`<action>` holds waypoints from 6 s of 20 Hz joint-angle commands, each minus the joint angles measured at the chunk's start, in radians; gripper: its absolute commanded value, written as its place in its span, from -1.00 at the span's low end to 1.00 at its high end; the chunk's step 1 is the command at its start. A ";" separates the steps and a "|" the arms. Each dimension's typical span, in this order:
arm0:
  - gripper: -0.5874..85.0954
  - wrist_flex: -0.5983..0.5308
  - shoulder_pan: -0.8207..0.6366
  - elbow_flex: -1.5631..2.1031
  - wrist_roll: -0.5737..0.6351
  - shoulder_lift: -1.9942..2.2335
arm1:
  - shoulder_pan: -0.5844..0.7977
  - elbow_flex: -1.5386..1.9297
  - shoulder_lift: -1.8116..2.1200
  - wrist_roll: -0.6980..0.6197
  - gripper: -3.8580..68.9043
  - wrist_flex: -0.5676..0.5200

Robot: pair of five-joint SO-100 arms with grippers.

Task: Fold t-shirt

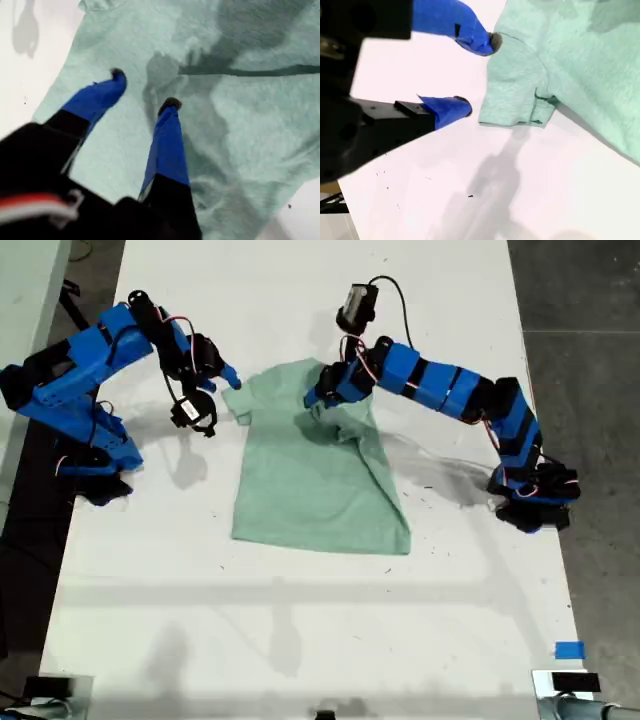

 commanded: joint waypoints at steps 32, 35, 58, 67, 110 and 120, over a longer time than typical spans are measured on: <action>-0.92 -0.101 -0.261 -0.373 0.163 -0.833 | -0.069 0.318 0.652 -0.006 -0.48 0.345; -0.99 -0.095 -0.256 -0.362 0.156 -0.821 | -0.067 0.365 0.687 0.002 -0.50 0.330; -0.99 -0.069 0.109 -1.017 -0.071 -0.920 | -0.092 0.841 1.112 0.104 -0.64 0.218; -0.45 -0.327 0.189 -1.025 0.083 -0.997 | -0.095 1.034 1.262 0.140 -0.66 0.164; -0.52 -0.276 0.719 0.270 -0.252 0.209 | -0.492 1.259 0.971 0.253 -0.92 -0.103; -0.52 -0.270 0.727 0.262 -0.252 0.218 | -0.520 0.360 0.354 0.341 -0.92 0.143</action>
